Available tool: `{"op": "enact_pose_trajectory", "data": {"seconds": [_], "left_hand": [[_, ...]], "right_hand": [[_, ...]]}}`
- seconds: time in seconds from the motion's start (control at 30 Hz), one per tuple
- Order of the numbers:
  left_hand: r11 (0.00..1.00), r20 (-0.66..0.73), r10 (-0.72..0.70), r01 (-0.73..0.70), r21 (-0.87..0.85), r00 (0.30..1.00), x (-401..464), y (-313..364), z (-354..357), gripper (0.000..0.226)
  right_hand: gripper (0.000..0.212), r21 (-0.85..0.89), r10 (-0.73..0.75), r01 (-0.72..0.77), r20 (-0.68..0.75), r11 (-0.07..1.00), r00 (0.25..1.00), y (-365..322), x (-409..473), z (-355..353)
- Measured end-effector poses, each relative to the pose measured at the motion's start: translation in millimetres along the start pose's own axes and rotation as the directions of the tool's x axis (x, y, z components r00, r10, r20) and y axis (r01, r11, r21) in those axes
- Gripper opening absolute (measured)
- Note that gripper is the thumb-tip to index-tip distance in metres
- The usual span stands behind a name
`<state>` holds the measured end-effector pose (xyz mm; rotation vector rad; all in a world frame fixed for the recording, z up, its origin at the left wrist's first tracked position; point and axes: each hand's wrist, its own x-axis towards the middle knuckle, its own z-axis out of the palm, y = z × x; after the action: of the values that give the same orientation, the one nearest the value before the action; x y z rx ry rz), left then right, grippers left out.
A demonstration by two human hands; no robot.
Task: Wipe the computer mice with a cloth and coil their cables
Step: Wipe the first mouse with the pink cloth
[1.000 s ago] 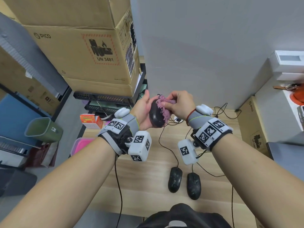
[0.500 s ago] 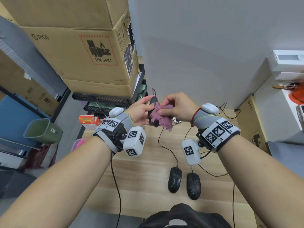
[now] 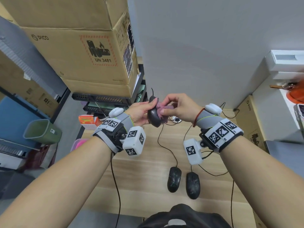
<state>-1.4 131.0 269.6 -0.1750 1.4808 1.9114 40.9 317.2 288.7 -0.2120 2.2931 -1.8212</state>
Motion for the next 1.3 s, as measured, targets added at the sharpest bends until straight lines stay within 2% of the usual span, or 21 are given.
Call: {"op": "enact_pose_trajectory", "data": {"seconds": [0.07,0.13,0.2,0.3,0.37,0.47,0.5,0.57,0.6,0.67,0.73,0.77,0.8,0.87,0.93,0.97,1.03,1.17,1.23,1.3], "left_hand": [[1.0,0.014,-0.021,0.021,-0.015,1.0,-1.5,-0.4,2.3,0.044],[0.999,-0.027,-0.043,0.043,0.022,0.999,-2.1,-1.2,8.1,0.07],[0.992,-0.046,-0.092,0.096,0.081,0.995,-2.4,-1.1,13.2,0.089],[0.983,0.078,-0.186,0.186,0.011,0.979,-4.7,1.2,16.7,0.102],[0.98,0.043,-0.197,0.198,-0.034,0.979,-6.7,2.6,16.2,0.101],[0.978,-0.066,-0.209,0.206,-0.04,0.976,-6.5,4.8,12.0,0.093],[0.978,-0.091,-0.207,0.205,-0.031,0.974,-7.3,5.7,10.8,0.086],[0.979,-0.12,-0.202,0.202,-0.013,0.972,-9.4,5.1,10.9,0.071],[0.981,-0.124,-0.191,0.195,0.021,0.974,-10.2,3.5,12.7,0.065],[0.984,-0.096,-0.144,0.153,0.087,0.985,-11.8,-0.7,19.1,0.053],[0.985,-0.085,-0.113,0.123,0.117,0.99,-12.6,-4.2,24.6,0.043],[0.986,-0.093,-0.113,0.123,0.115,0.989,-13.4,-4.0,25.8,0.039],[0.986,-0.105,-0.116,0.127,0.106,0.988,-13.1,-3.6,26.2,0.036],[0.989,-0.142,-0.123,0.134,0.067,0.982,-12.1,-1.0,22.6,0.04],[0.989,-0.2,-0.142,0.149,0.022,0.969,-11.8,1.9,18.6,0.04],[0.987,-0.21,-0.153,0.16,0.016,0.966,-11.7,2.0,16.9,0.038],[0.986,-0.198,-0.141,0.156,0.063,0.97,-12.4,0.4,17.2,0.038],[0.983,-0.097,-0.131,0.141,0.115,0.987,-12.4,-5.7,21.3,0.042],[0.983,-0.096,-0.129,0.139,0.115,0.987,-13.0,-5.0,22.3,0.042],[0.984,-0.13,-0.13,0.144,0.103,0.983,-13.7,-2.8,20.7,0.034]], "right_hand": [[0.017,-0.022,0.012,-0.01,0.095,1.0,0.995,-4.5,-4.3,3.1],[0.017,-0.101,0.041,-0.031,0.094,0.994,0.995,-7.4,-3.8,5.7],[0.019,-0.194,0.054,-0.053,-0.003,0.98,0.999,-7.4,0.7,6.1],[0.022,-0.318,0.031,-0.075,-0.142,0.945,0.989,-5.9,3.6,5.4],[0.019,-0.246,0.039,-0.06,-0.091,0.967,0.995,-6.8,0.3,6.3],[0.012,-0.049,0.022,-0.021,0.026,0.999,0.999,-9.7,-7.3,4.0],[0.011,-0.052,0.025,-0.022,0.054,0.998,0.998,-11.2,-8.2,3.9],[0.013,-0.188,0.052,-0.037,0.075,0.981,0.996,-12.0,-5.4,5.9],[0.014,-0.284,0.053,-0.037,0.049,0.958,0.997,-10.9,-2.3,8.1],[0.016,-0.39,-0.011,-0.028,-0.097,0.92,0.995,-9.2,4.8,12.6],[0.019,-0.375,-0.084,-0.016,-0.25,0.927,0.965,-9.4,9.6,12.9],[0.02,-0.361,-0.1,-0.007,-0.276,0.932,0.956,-9.0,10.9,12.2],[0.02,-0.362,-0.099,-0.001,-0.258,0.932,0.961,-8.3,10.6,10.5],[0.019,-0.337,-0.036,0.001,-0.098,0.942,0.995,-7.2,6.6,10.2],[0.018,-0.302,0.049,-0.023,0.079,0.953,0.996,-6.4,-0.2,14.1],[0.018,-0.302,0.059,-0.024,0.106,0.953,0.993,-5.5,-1.8,16.0],[0.021,-0.325,0.031,-0.024,0.019,0.945,0.999,-3.4,0.1,17.1],[0.016,-0.358,-0.054,-0.065,-0.312,0.931,0.949,-2.5,9.7,16.1],[0.016,-0.342,-0.052,-0.068,-0.329,0.937,0.943,-2.4,10.7,16.4],[0.021,-0.339,-0.033,-0.04,-0.206,0.94,0.978,-3.7,7.7,16.9]]}}
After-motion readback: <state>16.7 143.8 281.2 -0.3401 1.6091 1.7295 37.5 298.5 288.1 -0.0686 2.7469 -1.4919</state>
